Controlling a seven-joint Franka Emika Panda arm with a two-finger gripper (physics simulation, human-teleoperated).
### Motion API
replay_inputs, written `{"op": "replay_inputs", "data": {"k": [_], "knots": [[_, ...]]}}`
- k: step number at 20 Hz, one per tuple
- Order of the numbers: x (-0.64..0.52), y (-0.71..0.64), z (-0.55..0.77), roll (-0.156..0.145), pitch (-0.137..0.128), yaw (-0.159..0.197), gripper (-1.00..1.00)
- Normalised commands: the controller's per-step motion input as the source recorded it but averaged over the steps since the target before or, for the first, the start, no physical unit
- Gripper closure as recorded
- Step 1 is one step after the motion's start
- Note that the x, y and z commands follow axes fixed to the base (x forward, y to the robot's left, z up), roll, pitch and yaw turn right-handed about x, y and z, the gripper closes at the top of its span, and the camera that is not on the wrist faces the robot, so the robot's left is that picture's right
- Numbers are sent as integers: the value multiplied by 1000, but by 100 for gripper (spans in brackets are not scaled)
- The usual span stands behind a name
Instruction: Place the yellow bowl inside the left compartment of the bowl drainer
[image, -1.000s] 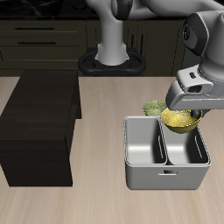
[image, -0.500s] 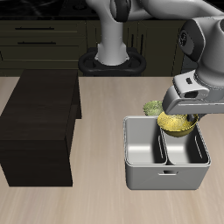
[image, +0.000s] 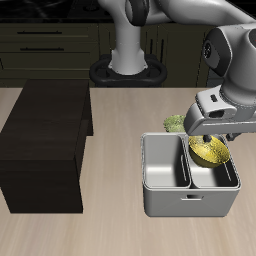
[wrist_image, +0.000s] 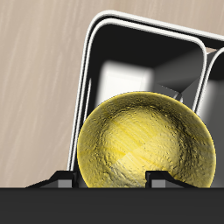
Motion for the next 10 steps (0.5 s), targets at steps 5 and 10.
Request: {"op": "replay_inputs", "data": {"k": [5, 10], "knots": [[-18, -18, -31, -5, 3, 17, -100], [-53, 44, 20, 3, -1, -5, -100]]}}
